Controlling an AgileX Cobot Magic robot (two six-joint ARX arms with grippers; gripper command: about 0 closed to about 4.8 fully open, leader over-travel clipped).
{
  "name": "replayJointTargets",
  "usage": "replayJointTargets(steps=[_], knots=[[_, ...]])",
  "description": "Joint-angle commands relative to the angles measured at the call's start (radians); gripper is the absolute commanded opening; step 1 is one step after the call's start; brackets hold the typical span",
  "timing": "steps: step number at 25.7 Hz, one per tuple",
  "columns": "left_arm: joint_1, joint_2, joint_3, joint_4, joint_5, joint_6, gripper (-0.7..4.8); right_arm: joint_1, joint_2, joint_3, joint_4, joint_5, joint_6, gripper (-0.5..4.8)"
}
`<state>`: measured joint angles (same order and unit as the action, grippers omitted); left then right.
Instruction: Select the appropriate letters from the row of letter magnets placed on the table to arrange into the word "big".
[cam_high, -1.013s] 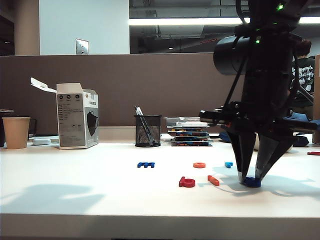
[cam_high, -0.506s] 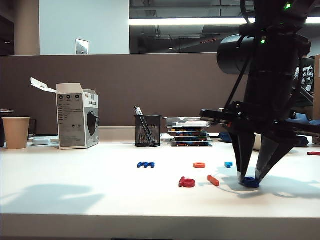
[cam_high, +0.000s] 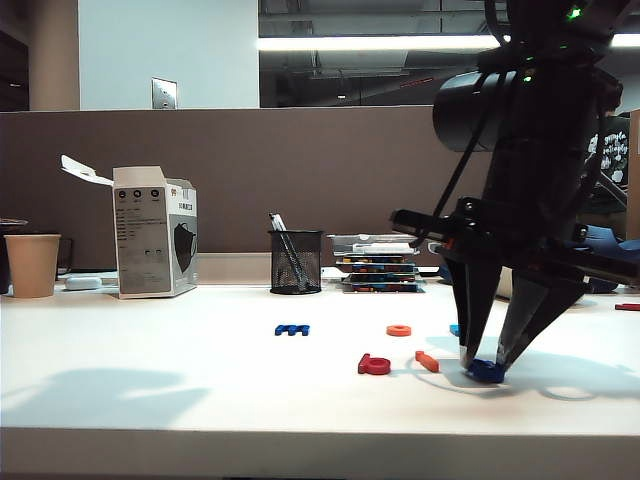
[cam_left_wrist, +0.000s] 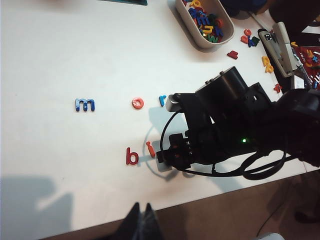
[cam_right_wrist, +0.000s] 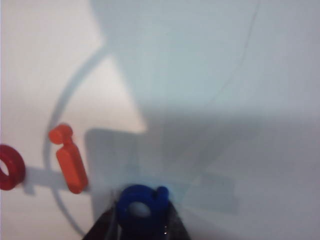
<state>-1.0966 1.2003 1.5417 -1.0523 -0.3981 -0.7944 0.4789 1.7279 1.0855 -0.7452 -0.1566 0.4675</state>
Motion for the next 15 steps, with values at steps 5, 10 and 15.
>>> replayJointTargets(steps=[5,10,15], knots=[[0.0,-0.002,0.004,0.006,-0.007,0.001,-0.05,0.002,0.017,-0.016,-0.035,0.131,-0.009,0.89],[0.0,-0.002,0.004,0.006,-0.006,0.001,-0.05,0.002,0.017,-0.016,-0.035,0.136,-0.009,0.89],[0.0,-0.002,0.004,0.006,-0.007,0.001,-0.05,0.002,0.017,-0.016,-0.013,0.136,-0.009,0.99]])
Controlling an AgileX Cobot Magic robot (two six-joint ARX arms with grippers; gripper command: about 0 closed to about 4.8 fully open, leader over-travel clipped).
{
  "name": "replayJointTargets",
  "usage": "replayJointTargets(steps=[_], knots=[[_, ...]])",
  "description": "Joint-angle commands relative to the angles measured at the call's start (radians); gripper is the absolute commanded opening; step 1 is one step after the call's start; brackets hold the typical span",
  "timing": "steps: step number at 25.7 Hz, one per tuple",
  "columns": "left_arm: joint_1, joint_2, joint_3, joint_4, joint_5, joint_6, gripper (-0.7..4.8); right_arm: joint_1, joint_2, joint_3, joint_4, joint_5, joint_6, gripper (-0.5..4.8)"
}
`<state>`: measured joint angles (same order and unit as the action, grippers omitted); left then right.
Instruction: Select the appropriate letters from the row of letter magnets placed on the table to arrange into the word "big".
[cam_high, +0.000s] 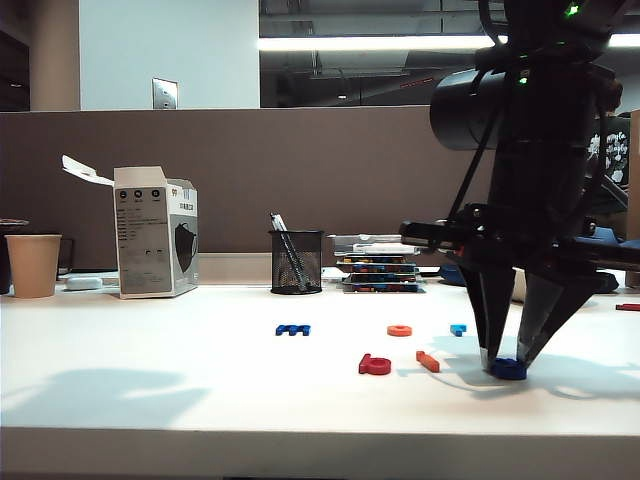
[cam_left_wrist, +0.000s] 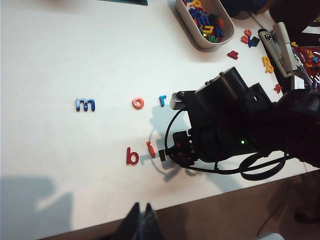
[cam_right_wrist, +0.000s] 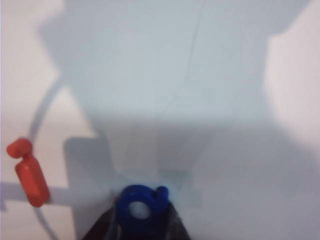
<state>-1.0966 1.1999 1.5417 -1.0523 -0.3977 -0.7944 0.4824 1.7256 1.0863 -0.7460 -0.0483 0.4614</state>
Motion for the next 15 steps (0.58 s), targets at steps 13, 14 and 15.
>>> replayJointTargets(steps=[13,14,15], knots=[[0.0,-0.002,0.004,0.006,-0.007,0.001,-0.05,-0.002,0.019,0.014,-0.013,0.027,-0.011,1.56],[0.0,-0.002,0.004,0.006,-0.007,0.001,-0.05,-0.002,0.019,0.02,-0.017,0.027,-0.012,1.7],[0.0,-0.002,0.004,0.006,-0.007,0.001,-0.05,-0.002,0.019,0.026,-0.024,0.027,-0.012,1.71]])
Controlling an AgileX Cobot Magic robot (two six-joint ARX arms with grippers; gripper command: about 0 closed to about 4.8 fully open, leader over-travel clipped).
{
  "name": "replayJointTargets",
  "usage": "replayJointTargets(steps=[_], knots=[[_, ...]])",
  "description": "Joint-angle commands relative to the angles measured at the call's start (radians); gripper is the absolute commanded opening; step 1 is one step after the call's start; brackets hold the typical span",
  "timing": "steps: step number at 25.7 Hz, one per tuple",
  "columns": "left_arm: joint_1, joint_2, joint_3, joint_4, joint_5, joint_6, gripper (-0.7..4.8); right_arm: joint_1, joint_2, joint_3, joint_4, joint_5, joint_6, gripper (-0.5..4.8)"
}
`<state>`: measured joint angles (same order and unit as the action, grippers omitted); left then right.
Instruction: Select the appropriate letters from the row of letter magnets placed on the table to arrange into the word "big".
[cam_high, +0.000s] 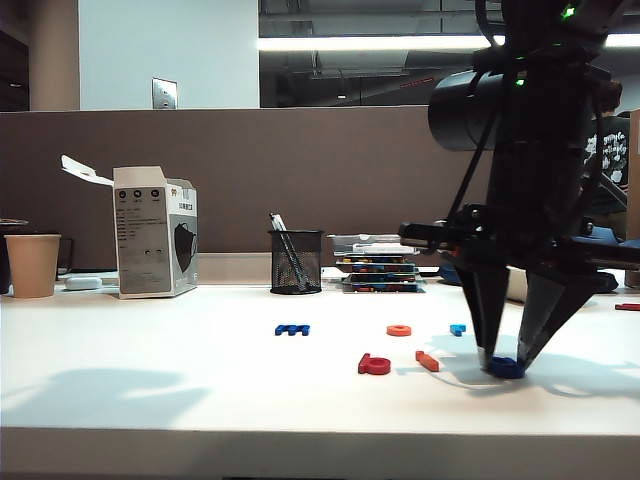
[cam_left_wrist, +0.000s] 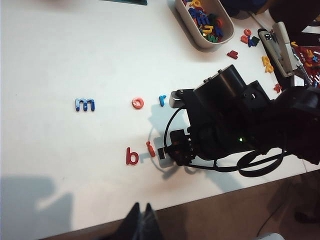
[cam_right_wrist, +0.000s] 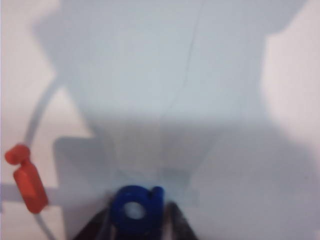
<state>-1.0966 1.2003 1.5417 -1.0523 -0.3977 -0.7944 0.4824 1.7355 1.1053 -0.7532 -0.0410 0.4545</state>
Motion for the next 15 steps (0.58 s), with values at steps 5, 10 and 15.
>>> replayJointTargets(steps=[5,10,15], knots=[[0.0,-0.002,0.004,0.006,-0.007,0.001,-0.05,-0.002,0.009,0.048,-0.053,0.02,-0.011,1.71],[0.0,-0.002,0.004,0.006,-0.007,0.001,-0.05,-0.002,0.008,0.076,-0.079,0.012,-0.013,1.71],[0.0,-0.002,0.004,0.006,-0.007,0.001,-0.05,-0.002,0.008,0.097,-0.098,0.016,-0.04,1.71]])
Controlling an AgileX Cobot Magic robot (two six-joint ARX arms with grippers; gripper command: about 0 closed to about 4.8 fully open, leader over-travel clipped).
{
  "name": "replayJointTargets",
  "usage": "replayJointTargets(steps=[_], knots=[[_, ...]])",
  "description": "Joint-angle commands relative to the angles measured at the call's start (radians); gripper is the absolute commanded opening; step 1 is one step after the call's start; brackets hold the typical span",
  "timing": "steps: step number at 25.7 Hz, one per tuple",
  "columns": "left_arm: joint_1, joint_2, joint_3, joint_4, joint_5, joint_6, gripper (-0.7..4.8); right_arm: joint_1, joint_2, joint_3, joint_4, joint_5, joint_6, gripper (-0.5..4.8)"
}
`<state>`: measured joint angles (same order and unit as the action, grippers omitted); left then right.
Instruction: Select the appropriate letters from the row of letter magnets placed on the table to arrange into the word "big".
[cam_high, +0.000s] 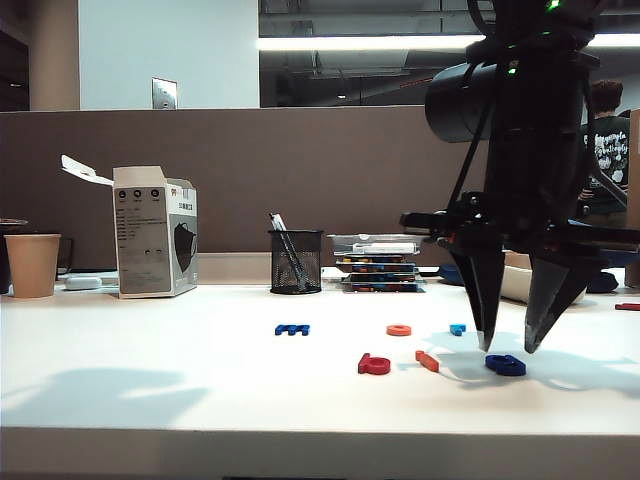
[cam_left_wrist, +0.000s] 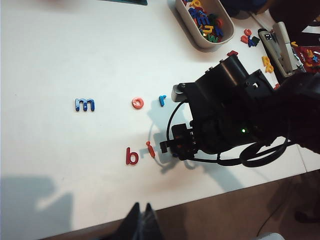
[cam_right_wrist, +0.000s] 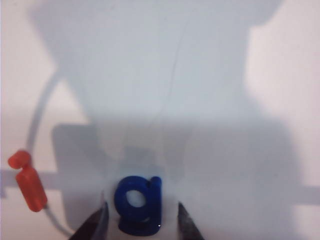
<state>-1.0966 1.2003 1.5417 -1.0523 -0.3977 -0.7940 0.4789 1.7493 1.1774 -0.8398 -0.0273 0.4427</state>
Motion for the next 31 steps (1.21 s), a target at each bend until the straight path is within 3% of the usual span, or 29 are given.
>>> replayJointTargets(steps=[1,10,19,21,25,28,31], knots=[[0.0,-0.002,0.004,0.006,-0.007,0.0,-0.05,0.001,-0.005,0.039,-0.02,0.004,-0.031,1.71],[0.0,-0.002,0.004,0.006,-0.007,0.0,-0.05,0.0,-0.005,0.236,-0.101,0.014,-0.114,1.69],[0.0,-0.002,0.004,0.006,-0.009,0.0,-0.05,-0.031,-0.005,0.523,-0.221,0.241,-0.288,1.06],[0.0,-0.002,0.004,0.006,-0.009,0.0,-0.05,-0.076,-0.007,0.626,-0.257,0.266,-0.343,1.02],[0.0,-0.002,0.004,0.007,-0.008,0.0,-0.05,-0.179,-0.043,0.752,-0.269,0.261,-0.401,-0.06],[0.0,-0.002,0.004,0.007,-0.009,0.0,-0.05,-0.254,-0.087,0.777,-0.26,0.245,-0.447,-0.06],[0.0,-0.002,0.004,0.006,-0.009,0.0,-0.05,-0.343,-0.142,0.777,-0.26,0.166,-0.478,-0.06]])
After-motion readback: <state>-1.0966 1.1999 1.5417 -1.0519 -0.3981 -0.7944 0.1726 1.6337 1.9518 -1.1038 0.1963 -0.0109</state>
